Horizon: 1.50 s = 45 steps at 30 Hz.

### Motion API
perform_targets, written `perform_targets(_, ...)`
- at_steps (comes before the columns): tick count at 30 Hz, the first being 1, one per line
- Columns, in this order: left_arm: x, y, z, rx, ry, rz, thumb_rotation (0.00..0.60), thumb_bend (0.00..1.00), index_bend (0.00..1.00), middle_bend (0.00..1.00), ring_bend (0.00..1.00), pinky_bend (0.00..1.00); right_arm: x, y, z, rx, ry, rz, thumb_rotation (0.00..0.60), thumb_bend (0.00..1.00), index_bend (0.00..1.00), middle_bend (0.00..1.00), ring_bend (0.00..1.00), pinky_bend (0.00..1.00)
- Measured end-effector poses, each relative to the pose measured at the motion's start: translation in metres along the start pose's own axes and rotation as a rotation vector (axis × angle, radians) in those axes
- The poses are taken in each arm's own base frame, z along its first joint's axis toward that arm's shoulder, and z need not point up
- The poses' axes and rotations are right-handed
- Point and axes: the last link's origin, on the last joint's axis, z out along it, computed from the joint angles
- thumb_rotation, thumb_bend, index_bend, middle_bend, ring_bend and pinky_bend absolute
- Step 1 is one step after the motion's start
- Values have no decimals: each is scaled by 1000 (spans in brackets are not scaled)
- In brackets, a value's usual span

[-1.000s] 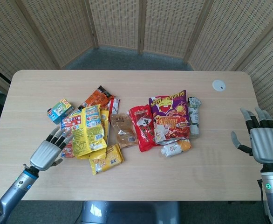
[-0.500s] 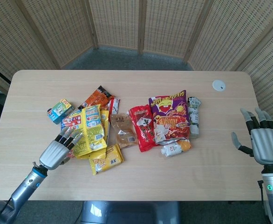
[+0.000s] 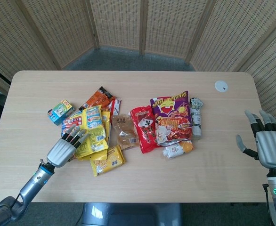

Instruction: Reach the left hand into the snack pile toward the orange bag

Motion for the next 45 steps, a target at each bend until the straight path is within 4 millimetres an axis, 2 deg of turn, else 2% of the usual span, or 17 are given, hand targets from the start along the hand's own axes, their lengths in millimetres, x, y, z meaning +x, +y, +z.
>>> perform_targets(6, -1, 8, 15, -4, 28, -12, 600, 20, 0, 0, 1, 0, -1, 0, -2, 4, -10, 13, 38, 444, 0, 184, 0, 105)
perform_targets(9, -1, 14, 21, -10, 41, -22, 600, 190, 1, 6, 45, 0, 0, 0, -2, 7, -14, 23, 41, 446, 0, 191, 0, 105)
perform_targets(12, -2, 18, 28, -11, 50, -25, 600, 396, 69, 87, 198, 18, 0, 0, -3, 11, -17, 30, 41, 444, 0, 199, 0, 105)
perform_targets(13, -2, 19, 31, -10, 53, -26, 600, 470, 126, 137, 265, 77, 0, 0, -3, 12, -19, 32, 40, 445, 0, 201, 0, 105)
perform_targets(14, -2, 20, 32, -8, 56, -25, 600, 548, 187, 198, 354, 179, 0, 0, -3, 12, -20, 34, 39, 445, 0, 202, 0, 105)
perform_targets(15, -2, 21, 35, -6, 60, -24, 600, 593, 227, 243, 418, 253, 1, 0, -3, 12, -22, 36, 40, 446, 0, 204, 0, 105)
perform_targets(17, -2, 22, 39, -1, 66, -22, 600, 717, 406, 432, 640, 504, 1, 0, -4, 13, -26, 38, 40, 445, 0, 211, 0, 105)
perform_targets(20, -1, 22, 46, 6, 78, -18, 600, 790, 633, 650, 835, 718, 1, 0, -5, 13, -32, 40, 41, 444, 0, 219, 0, 112)
perform_targets(23, 3, 22, 52, 16, 108, -20, 600, 806, 790, 800, 975, 874, 1, -1, -5, 12, -33, 39, 44, 447, 0, 266, 0, 127)
perform_targets(27, 15, 18, 62, 40, 178, -36, 600, 807, 847, 863, 1000, 938, 1, 0, -5, 10, -32, 38, 39, 447, 0, 281, 0, 132)
perform_targets(37, 52, 3, 77, 103, 324, -172, 600, 800, 860, 882, 1000, 949, -4, -2, -3, 15, -37, 36, 40, 444, 0, 281, 0, 131)
perform_targets(45, 97, -7, 85, 117, 425, -280, 600, 792, 858, 884, 1000, 949, -12, -2, -2, 21, -46, 38, 42, 445, 0, 281, 0, 131)
